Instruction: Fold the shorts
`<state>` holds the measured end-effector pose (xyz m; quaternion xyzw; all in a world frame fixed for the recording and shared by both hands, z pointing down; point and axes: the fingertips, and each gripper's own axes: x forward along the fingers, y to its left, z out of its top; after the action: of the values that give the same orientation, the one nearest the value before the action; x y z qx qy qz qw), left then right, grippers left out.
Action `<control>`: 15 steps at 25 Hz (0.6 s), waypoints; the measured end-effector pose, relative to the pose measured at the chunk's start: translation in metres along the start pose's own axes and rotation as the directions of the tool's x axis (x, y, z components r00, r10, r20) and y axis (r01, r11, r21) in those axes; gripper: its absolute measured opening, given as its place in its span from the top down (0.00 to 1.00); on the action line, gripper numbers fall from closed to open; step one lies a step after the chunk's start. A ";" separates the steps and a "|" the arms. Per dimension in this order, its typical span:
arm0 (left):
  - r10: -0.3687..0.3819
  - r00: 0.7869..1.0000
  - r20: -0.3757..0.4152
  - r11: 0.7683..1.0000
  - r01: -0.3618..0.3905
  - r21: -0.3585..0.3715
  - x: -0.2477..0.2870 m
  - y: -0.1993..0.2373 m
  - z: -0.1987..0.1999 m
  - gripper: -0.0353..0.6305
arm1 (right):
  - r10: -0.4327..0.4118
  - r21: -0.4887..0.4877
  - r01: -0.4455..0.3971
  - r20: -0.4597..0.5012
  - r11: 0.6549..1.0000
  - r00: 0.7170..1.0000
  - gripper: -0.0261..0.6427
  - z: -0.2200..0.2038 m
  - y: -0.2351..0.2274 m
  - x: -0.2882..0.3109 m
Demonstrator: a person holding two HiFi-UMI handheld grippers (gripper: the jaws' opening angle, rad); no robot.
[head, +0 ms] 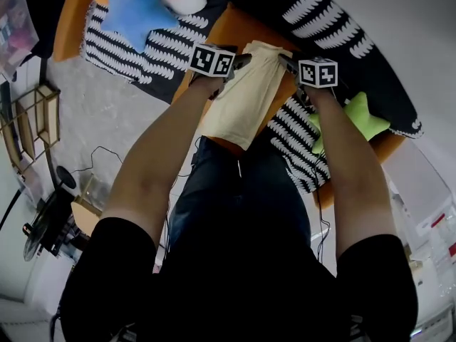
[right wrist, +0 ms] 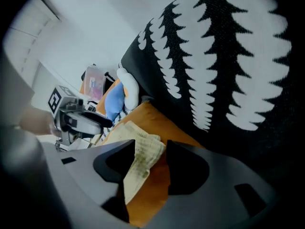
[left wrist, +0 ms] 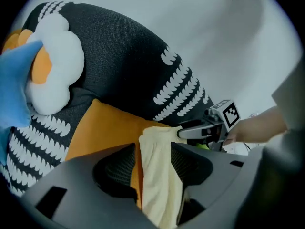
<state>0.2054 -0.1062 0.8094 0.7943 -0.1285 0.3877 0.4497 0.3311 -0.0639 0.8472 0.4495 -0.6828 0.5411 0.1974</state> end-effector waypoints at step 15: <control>-0.051 0.989 -0.137 0.998 0.044 -0.052 0.043 0.023 -0.007 0.78 | 0.042 0.061 -0.037 -0.080 0.997 0.996 0.64 0.002 0.008 0.037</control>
<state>0.2181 -0.1067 0.8570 0.7573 -0.0876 0.4276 0.4857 0.3053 -0.0804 0.8701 0.4191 -0.6666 0.5828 0.2009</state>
